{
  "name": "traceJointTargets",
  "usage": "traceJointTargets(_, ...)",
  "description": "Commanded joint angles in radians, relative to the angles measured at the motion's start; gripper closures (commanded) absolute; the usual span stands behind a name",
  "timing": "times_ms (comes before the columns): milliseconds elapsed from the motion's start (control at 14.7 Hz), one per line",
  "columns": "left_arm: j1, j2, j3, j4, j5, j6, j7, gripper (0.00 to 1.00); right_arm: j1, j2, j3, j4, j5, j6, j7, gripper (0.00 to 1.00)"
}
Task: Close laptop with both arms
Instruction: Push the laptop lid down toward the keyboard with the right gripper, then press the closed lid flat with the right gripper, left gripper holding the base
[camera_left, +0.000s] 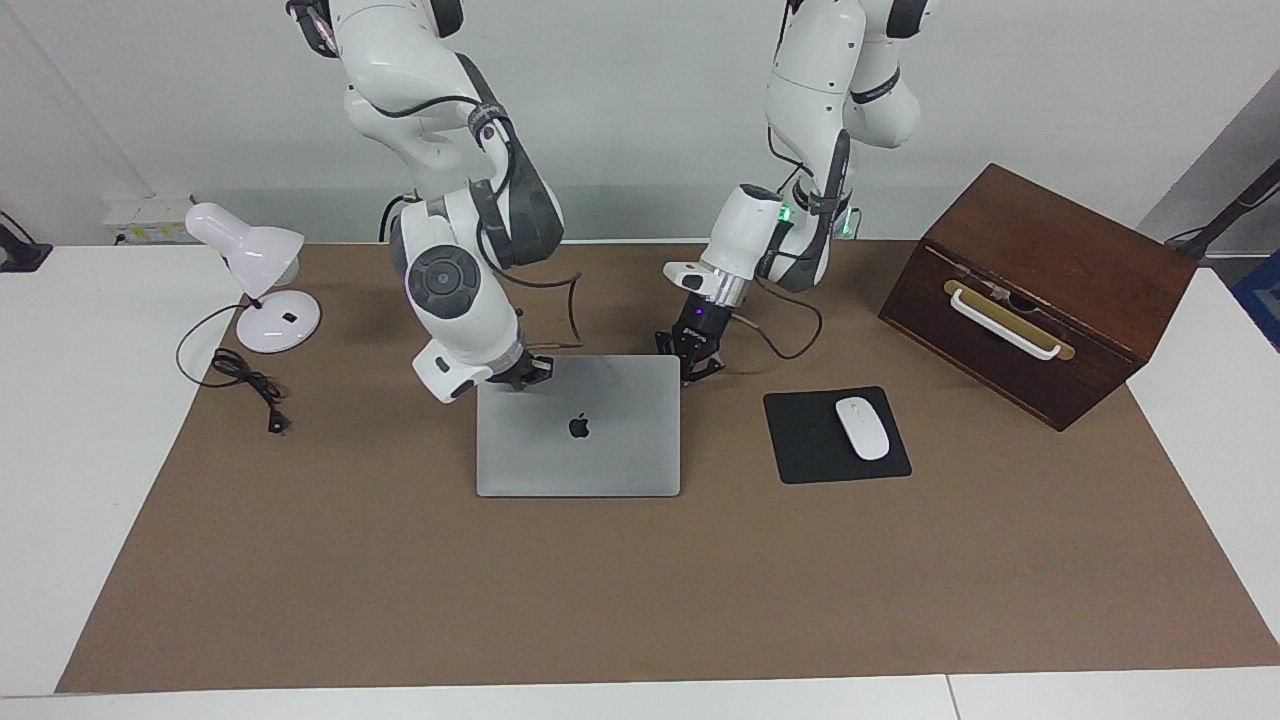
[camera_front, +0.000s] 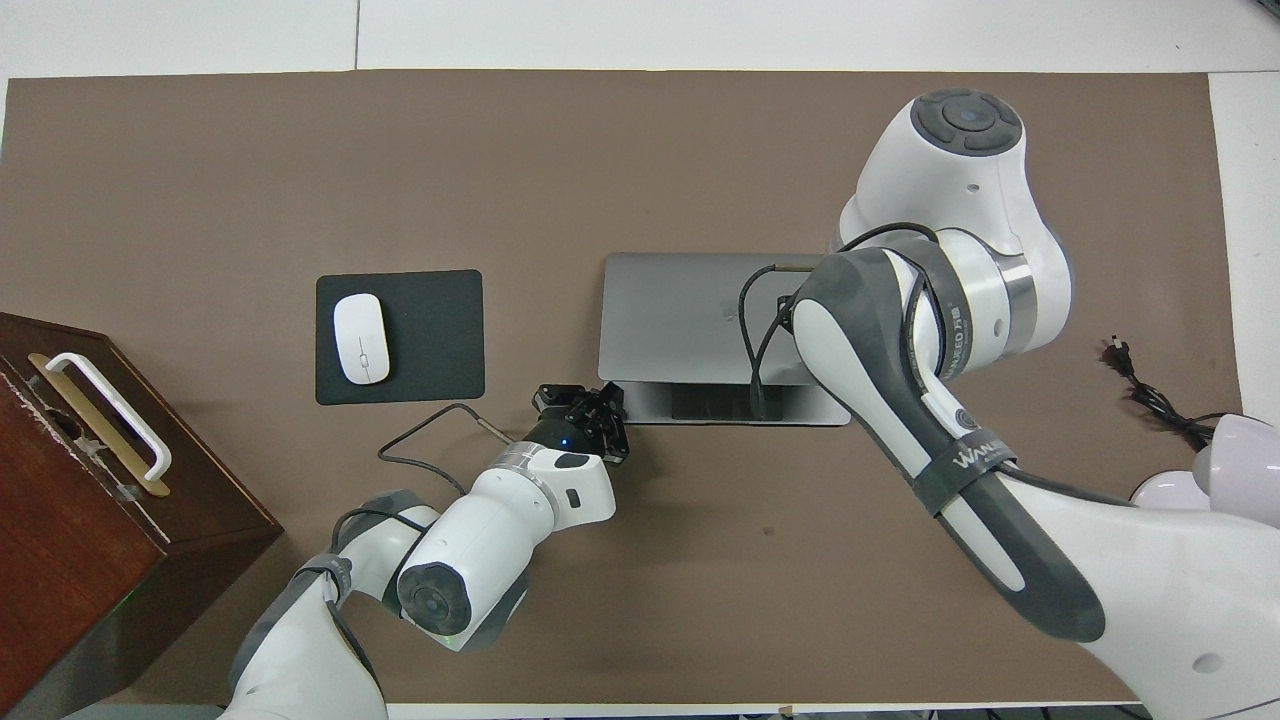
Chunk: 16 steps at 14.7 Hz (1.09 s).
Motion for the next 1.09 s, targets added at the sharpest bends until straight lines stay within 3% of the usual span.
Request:
traceJointTargets(0,-0.022,0.011,0.016,-0.075,0.002,-0.031,0.017,1.00,-0.013,-0.032,0.010,-0.069,0.019,0.036,0.009,1.00)
traceJointTargets(1018,-0.020,0.016,0.018,-0.075,0.002,-0.032,0.062,1.00,-0.012,-0.082,0.010,-0.198,0.018,0.063,0.006,1.00)
